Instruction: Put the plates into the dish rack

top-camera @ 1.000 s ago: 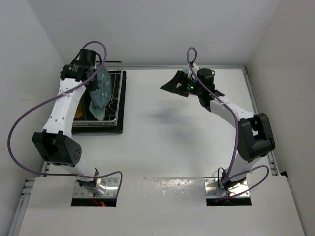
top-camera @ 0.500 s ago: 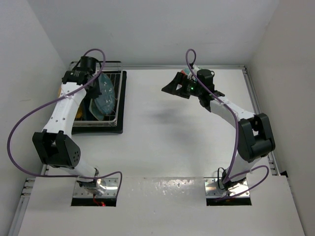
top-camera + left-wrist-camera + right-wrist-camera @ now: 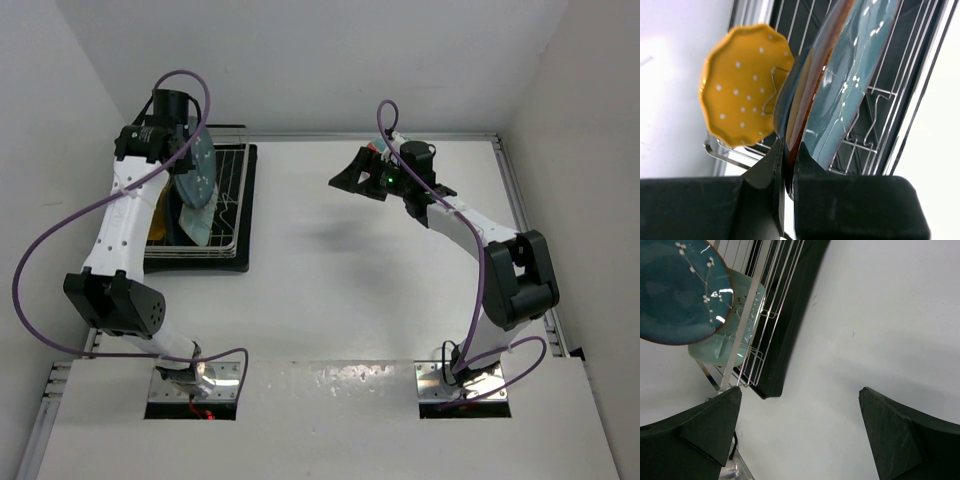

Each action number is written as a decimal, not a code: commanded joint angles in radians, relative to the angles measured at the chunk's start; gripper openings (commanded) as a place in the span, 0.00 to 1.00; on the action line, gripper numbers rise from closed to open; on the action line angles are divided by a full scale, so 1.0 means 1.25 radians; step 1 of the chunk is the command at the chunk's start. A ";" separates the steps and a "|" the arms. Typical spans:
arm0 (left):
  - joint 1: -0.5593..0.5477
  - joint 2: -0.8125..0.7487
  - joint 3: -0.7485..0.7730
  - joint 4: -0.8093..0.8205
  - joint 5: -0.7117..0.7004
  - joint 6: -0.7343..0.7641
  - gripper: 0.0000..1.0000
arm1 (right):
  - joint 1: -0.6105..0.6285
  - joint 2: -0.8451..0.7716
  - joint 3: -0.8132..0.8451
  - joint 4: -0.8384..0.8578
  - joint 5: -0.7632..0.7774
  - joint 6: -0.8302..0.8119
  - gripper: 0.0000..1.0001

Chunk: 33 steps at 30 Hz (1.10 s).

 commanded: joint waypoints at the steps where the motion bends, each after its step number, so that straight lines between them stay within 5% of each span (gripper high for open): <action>1: -0.008 -0.042 0.039 0.083 -0.131 0.029 0.00 | -0.006 -0.034 0.028 0.013 0.003 -0.014 1.00; 20: -0.065 -0.049 -0.084 0.105 -0.191 0.061 0.00 | -0.013 -0.036 0.022 0.023 -0.002 -0.013 1.00; 33: 0.001 -0.031 -0.171 0.047 0.006 0.023 0.00 | -0.022 -0.040 0.021 0.014 -0.006 -0.015 1.00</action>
